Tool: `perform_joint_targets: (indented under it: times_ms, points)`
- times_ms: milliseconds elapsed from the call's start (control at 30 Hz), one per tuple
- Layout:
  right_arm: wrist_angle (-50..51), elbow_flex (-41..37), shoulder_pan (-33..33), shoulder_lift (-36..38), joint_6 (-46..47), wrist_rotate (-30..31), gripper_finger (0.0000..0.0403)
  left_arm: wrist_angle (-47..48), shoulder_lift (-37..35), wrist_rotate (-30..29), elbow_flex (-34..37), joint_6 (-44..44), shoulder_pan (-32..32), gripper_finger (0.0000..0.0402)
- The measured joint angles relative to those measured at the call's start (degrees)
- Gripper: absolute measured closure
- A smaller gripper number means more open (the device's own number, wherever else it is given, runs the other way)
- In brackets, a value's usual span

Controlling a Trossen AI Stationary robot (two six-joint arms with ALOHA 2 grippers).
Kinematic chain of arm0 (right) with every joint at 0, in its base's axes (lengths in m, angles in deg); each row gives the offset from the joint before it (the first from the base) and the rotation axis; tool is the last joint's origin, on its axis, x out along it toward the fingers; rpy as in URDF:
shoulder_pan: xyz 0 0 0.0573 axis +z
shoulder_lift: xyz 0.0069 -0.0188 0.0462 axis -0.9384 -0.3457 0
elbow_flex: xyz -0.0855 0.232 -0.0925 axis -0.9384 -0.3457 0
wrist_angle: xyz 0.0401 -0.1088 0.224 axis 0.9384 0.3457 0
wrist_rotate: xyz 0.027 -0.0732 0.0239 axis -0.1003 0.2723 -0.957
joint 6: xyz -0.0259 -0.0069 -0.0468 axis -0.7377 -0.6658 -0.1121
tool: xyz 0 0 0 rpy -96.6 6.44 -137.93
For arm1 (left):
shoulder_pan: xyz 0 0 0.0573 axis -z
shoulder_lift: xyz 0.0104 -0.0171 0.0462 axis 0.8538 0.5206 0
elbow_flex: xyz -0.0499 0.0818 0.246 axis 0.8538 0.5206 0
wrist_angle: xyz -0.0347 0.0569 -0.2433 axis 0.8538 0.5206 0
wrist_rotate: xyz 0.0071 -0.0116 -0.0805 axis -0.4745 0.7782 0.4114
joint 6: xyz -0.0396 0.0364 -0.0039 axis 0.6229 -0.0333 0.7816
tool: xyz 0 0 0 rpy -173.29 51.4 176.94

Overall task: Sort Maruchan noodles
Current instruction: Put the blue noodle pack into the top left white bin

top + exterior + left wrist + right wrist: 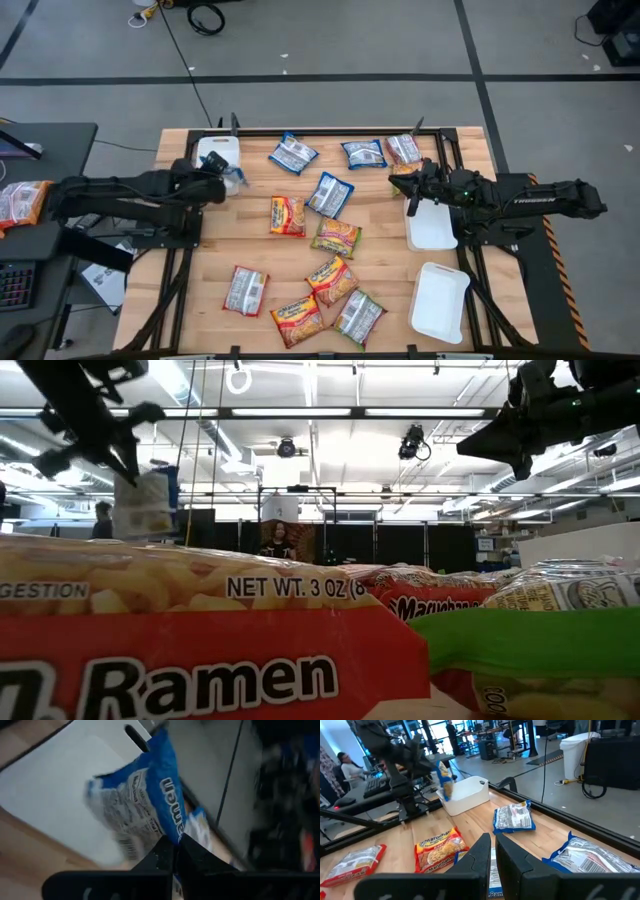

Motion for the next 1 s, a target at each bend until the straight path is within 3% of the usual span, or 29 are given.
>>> perform_joint_targets:
  times_ms: [267,400,567,767,1000]
  points:
    - [0.0,0.0,0.0,-0.5,0.7,0.1,0.037,-5.4,1.3,-1.7,2.3,1.6,-12.5,0.0387]
    - [0.0,0.0,0.0,-0.7,0.9,0.0,0.037,-4.6,1.3,0.2,2.3,1.4,-16.5,0.0387]
    - [0.0,0.0,0.0,-0.8,0.9,-0.2,0.037,-3.1,1.3,5.1,2.3,0.5,-18.8,0.0387]
    - [0.1,0.0,0.0,-0.8,0.9,-0.2,0.037,-0.3,1.3,15.7,2.3,-0.7,-19.9,0.0387]
    - [0.1,0.0,0.0,-0.8,0.9,-1.2,0.037,-4.9,1.3,19.0,2.3,0.6,-21.2,0.0386]
